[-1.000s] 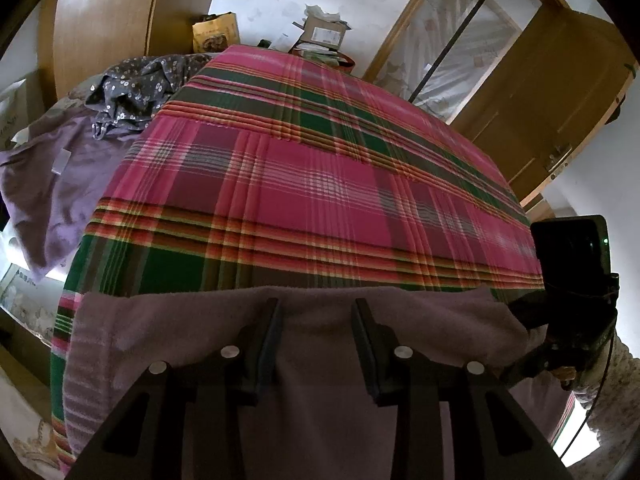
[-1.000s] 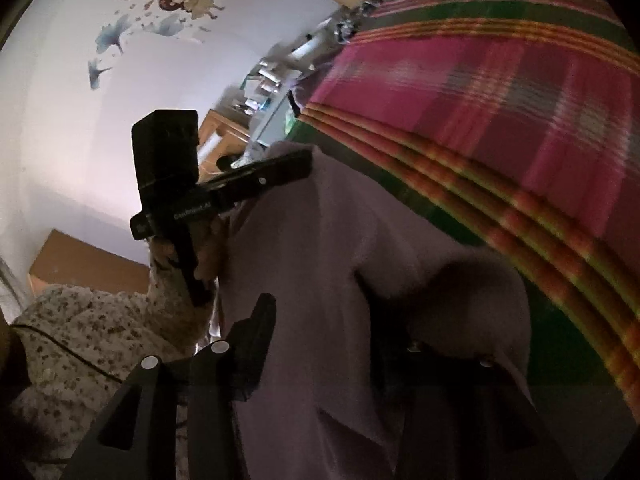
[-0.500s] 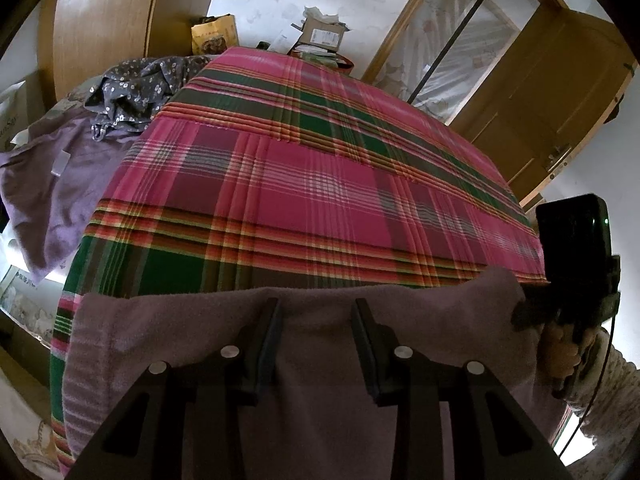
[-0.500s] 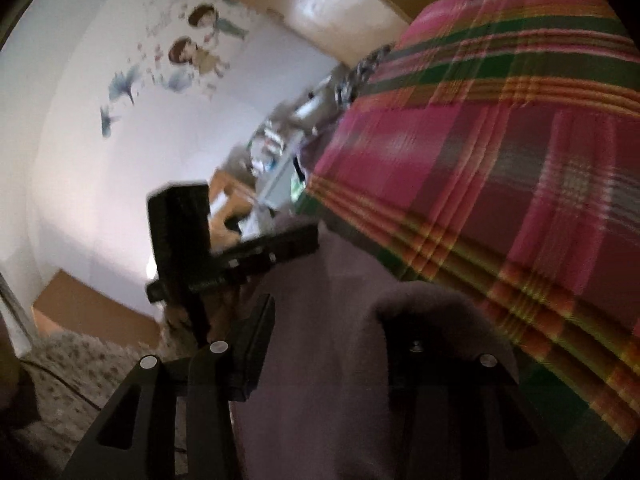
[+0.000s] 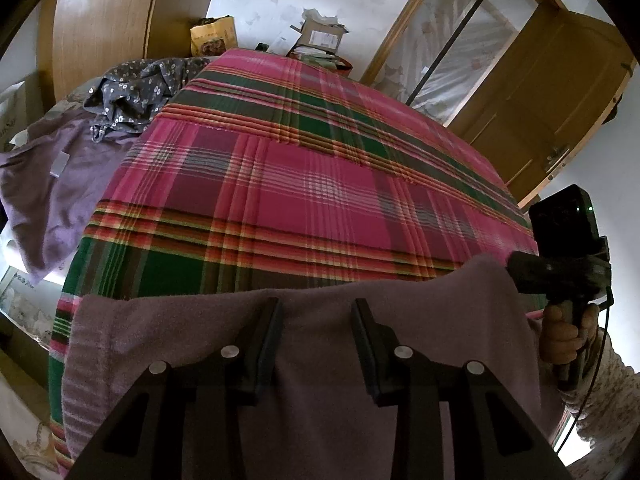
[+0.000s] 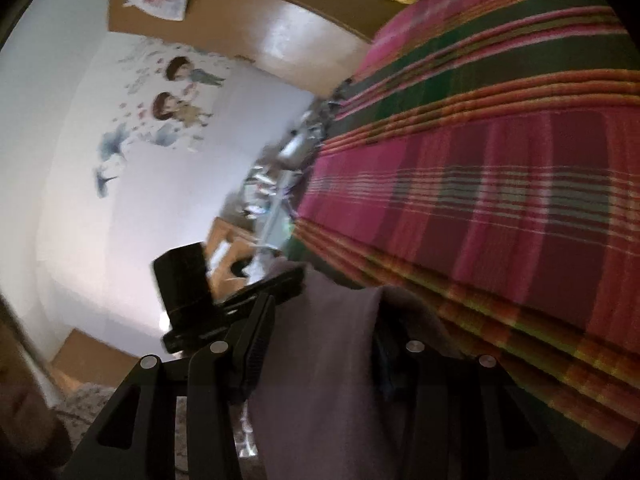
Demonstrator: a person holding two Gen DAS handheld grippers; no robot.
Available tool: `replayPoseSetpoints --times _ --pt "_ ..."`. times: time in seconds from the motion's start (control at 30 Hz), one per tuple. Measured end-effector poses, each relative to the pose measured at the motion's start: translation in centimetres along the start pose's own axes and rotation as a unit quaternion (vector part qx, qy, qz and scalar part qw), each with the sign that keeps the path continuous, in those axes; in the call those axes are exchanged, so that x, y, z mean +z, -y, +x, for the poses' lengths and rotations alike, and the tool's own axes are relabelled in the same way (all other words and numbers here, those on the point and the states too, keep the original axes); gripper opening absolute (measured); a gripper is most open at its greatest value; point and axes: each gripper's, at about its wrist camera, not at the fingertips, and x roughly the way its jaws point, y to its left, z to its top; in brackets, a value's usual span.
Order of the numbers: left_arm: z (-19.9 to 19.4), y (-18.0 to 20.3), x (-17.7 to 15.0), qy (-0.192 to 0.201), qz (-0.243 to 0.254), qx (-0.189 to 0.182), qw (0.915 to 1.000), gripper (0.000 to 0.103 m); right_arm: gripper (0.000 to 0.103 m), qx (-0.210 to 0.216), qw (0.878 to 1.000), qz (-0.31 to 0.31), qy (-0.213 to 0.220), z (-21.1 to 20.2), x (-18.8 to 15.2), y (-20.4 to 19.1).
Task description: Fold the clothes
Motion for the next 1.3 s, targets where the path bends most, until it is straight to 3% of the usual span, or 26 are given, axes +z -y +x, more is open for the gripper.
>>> replayPoseSetpoints --times 0.1,0.17,0.23,0.4,0.53,0.6,0.7,0.83,0.97,1.03,1.17,1.3 --pt "0.0 -0.2 0.1 0.002 -0.003 -0.004 1.0000 0.036 0.035 -0.058 0.998 0.004 0.009 -0.3 0.1 0.5" --pt "0.1 -0.4 0.1 0.002 -0.008 -0.006 0.9999 0.036 0.014 -0.116 0.993 0.007 0.004 -0.2 0.3 0.8" --pt "0.1 -0.4 0.1 0.002 -0.010 -0.007 0.9999 0.036 0.012 -0.131 0.991 0.009 0.010 -0.4 0.4 0.9" --pt "0.2 0.0 0.1 0.000 -0.004 0.001 1.0000 0.036 0.015 -0.156 0.987 -0.026 0.019 -1.5 0.4 -0.7" --pt "0.1 0.1 0.1 0.001 0.000 0.004 1.0000 0.036 0.016 -0.225 0.969 -0.100 0.027 -3.0 -0.5 -2.8" --pt "0.1 0.1 0.0 0.002 -0.001 0.004 1.0000 0.036 0.016 -0.243 0.962 -0.125 0.018 -3.4 -1.2 -3.2" --pt "0.1 0.0 0.0 0.003 -0.001 0.005 1.0000 0.036 0.024 -0.277 0.949 -0.151 0.009 -4.1 -2.6 -3.6" --pt "0.1 0.2 -0.1 0.004 0.000 0.006 1.0000 0.036 0.029 -0.293 0.940 -0.172 0.000 -4.0 -4.1 -3.7" --pt "0.0 0.3 -0.1 0.004 0.002 0.010 0.9999 0.036 0.030 -0.338 0.912 -0.231 -0.019 -2.3 -5.4 -4.3" --pt "0.0 0.3 -0.1 0.005 0.002 0.012 0.9999 0.036 0.030 -0.339 0.905 -0.254 -0.036 -1.3 -5.9 -4.6" --pt "0.0 0.5 -0.2 0.005 0.003 0.016 0.9999 0.036 0.030 -0.366 0.875 -0.312 -0.055 0.2 -7.1 -5.1" --pt "-0.1 0.6 -0.2 0.004 0.004 0.018 0.9998 0.036 0.030 -0.381 0.869 -0.315 -0.039 0.0 -6.9 -5.4"
